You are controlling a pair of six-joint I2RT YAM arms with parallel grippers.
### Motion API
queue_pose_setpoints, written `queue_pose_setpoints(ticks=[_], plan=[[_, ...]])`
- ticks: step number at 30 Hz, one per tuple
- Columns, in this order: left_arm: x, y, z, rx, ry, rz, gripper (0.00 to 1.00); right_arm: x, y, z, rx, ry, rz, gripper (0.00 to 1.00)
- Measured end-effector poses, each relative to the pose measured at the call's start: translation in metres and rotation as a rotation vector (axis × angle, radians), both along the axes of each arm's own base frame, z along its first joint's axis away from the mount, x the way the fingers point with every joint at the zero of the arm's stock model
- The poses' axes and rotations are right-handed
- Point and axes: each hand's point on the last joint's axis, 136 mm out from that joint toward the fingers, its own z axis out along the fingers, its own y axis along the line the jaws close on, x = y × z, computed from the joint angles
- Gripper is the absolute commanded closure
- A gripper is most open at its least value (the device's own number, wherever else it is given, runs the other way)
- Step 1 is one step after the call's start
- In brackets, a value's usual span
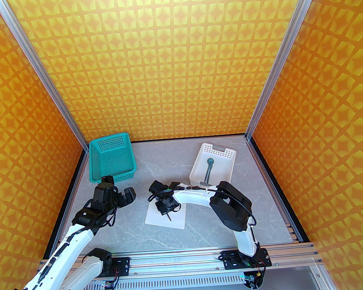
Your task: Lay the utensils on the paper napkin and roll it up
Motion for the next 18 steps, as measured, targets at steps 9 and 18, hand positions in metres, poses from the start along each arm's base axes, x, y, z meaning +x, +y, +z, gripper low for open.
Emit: queue_pose_setpoints(ticks=[9, 18], plan=[[-0.0001, 0.0, -0.0001, 0.0, 0.0, 0.0, 0.01, 0.0002, 0.0003, 0.0004, 0.0, 0.0, 0.0, 0.81], [0.0002, -0.0001, 0.0053, -0.001, -0.003, 0.0, 0.01, -0.0012, -0.0016, 0.0044, -0.016, 0.011, 0.0, 0.77]])
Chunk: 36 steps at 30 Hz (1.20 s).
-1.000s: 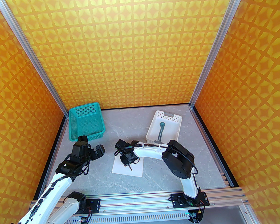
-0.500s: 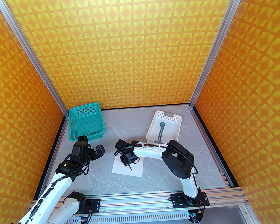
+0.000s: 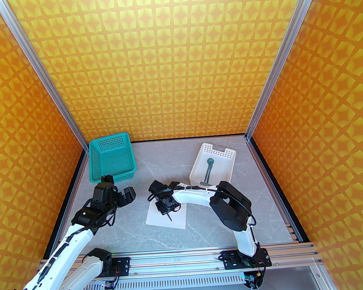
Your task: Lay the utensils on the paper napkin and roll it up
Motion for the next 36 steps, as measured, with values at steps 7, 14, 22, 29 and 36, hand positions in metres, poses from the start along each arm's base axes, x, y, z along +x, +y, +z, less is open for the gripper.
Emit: queue_pose_setpoints(ticks=[7, 14, 22, 29, 36], plan=[[0.0, 0.0, 0.004, -0.001, -0.003, -0.001, 0.01, 0.002, 0.002, 0.006, 0.002, -0.002, 0.0, 0.74], [0.0, 0.0, 0.014, -0.002, -0.027, -0.006, 0.01, 0.001, 0.0, 0.02, 0.007, -0.013, 0.005, 0.68], [-0.002, 0.001, 0.058, -0.02, -0.166, -0.026, 0.01, 0.027, -0.021, 0.106, 0.148, -0.139, -0.064, 0.63], [-0.008, 0.003, 0.086, -0.013, -0.287, -0.05, 0.01, 0.055, -0.078, 0.147, 0.183, -0.223, -0.188, 0.56], [-0.019, 0.007, 0.121, 0.022, -0.427, -0.088, 0.01, 0.074, -0.146, 0.163, 0.175, -0.263, -0.339, 0.46]])
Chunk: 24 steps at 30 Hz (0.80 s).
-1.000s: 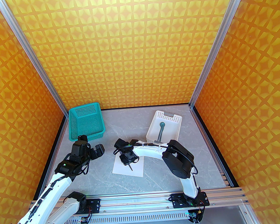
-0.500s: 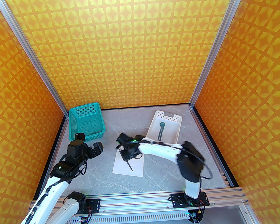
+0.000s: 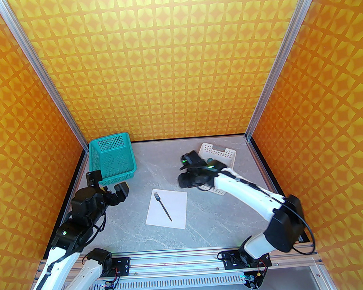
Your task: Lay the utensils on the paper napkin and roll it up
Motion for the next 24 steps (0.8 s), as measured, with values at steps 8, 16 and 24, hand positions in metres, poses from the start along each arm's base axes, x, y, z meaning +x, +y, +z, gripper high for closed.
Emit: queue_pose_setpoints(ticks=[8, 16, 24], plan=[[-0.017, 0.006, 0.035, 0.042, -0.158, -0.024, 0.01, 0.031, -0.077, 0.009, 0.006, -0.023, -0.212, 0.44], [-0.023, 0.007, 0.043, 0.085, -0.208, -0.037, 0.01, 0.058, -0.127, -0.036, -0.033, 0.076, -0.353, 0.48], [-0.023, 0.007, 0.043, 0.122, -0.217, -0.048, 0.01, 0.075, -0.139, -0.096, -0.076, 0.201, -0.39, 0.52]])
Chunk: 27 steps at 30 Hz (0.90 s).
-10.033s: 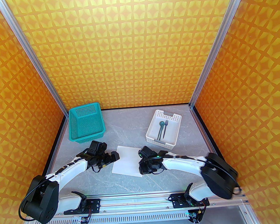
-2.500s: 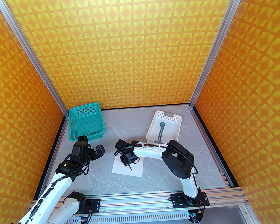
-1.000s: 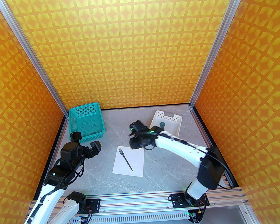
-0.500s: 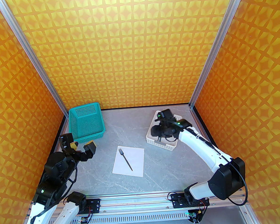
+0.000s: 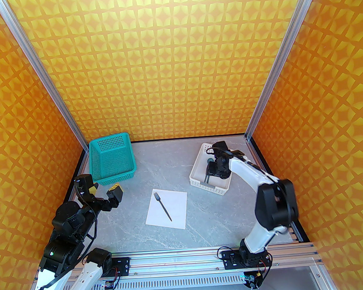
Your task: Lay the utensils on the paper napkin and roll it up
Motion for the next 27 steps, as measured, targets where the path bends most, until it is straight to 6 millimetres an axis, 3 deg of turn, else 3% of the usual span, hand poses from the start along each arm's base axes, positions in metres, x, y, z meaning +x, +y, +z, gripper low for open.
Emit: queue_pose_setpoints(ticks=[11, 27], plan=[[-0.007, -0.009, 0.004, 0.025, -0.027, -0.065, 0.01, 0.034, -0.003, -0.027, 0.0, 0.02, -0.025, 0.53], [-0.008, -0.013, 0.004, 0.042, -0.032, -0.096, 0.01, 0.049, 0.0, -0.061, -0.001, 0.075, -0.025, 0.59]])
